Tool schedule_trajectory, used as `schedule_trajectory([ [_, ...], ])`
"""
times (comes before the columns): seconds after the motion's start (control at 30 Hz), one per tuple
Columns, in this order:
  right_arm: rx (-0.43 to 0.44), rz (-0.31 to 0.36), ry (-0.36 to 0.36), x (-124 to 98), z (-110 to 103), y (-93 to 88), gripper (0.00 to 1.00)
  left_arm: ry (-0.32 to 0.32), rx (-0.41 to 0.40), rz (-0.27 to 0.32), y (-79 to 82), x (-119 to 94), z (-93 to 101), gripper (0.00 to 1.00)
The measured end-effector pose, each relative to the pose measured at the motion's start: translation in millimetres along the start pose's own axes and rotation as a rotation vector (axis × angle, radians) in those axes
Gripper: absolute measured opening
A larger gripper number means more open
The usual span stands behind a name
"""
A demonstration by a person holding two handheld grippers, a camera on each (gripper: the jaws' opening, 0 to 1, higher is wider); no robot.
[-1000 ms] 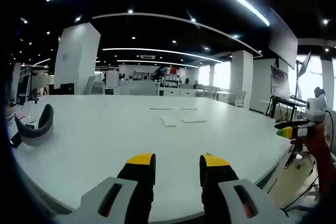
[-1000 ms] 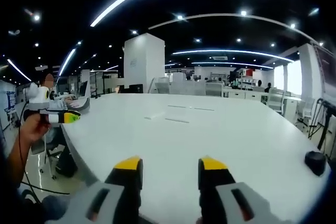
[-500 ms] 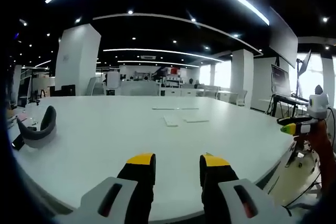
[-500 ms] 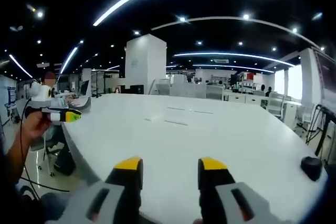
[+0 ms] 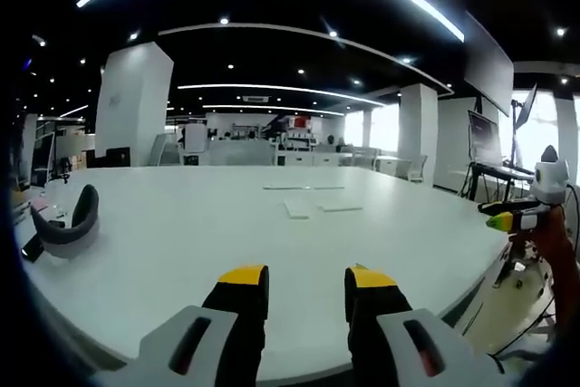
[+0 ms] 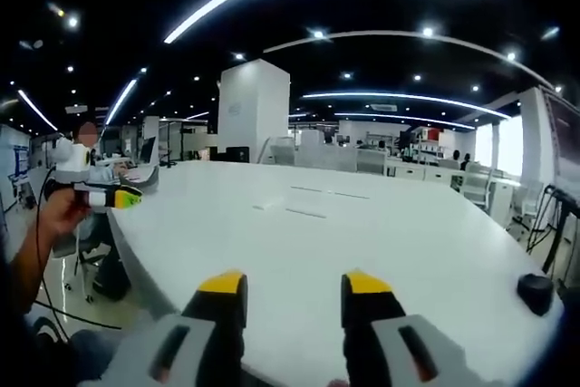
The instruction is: Locate the socket holder cover, grip the socket holder cover, clip it into the socket holder slot.
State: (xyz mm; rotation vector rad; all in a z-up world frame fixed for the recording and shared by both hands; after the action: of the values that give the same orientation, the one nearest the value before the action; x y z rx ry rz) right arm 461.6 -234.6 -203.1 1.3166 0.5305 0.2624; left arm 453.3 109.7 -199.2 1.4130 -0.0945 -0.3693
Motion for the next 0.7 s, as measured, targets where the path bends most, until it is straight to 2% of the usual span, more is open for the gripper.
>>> schedule_trajectory([
  [0.5, 0.000, -0.014, -0.004, 3.8, 0.7, -1.1, 0.43, -0.015, -0.003, -0.010, -1.5, 5.0, 5.3, 0.34],
  [0.57, -0.001, -0.014, -0.005, 3.7, 0.1, -0.9, 0.43, -0.016, -0.004, -0.010, 1.9, 8.8, -0.8, 0.34],
  [0.7, -0.005, -0.018, -0.004, 3.9, -0.9, -1.3, 0.43, -0.017, -0.006, -0.016, -3.8, 5.9, 1.8, 0.34],
])
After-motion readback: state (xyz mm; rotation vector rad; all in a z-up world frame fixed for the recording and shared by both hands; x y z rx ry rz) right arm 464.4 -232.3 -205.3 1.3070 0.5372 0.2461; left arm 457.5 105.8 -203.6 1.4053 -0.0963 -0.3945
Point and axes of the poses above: the point that each gripper's makers call its tool centre point, and the gripper's own axes: x roughly forward along the fingers, z roughly to its right, y roughly out of its top, the point moved 4 cm from there along -x, roughly backward along the fingers, and after that the axes turned 6 degrees about -x, right-handed, at the moved point
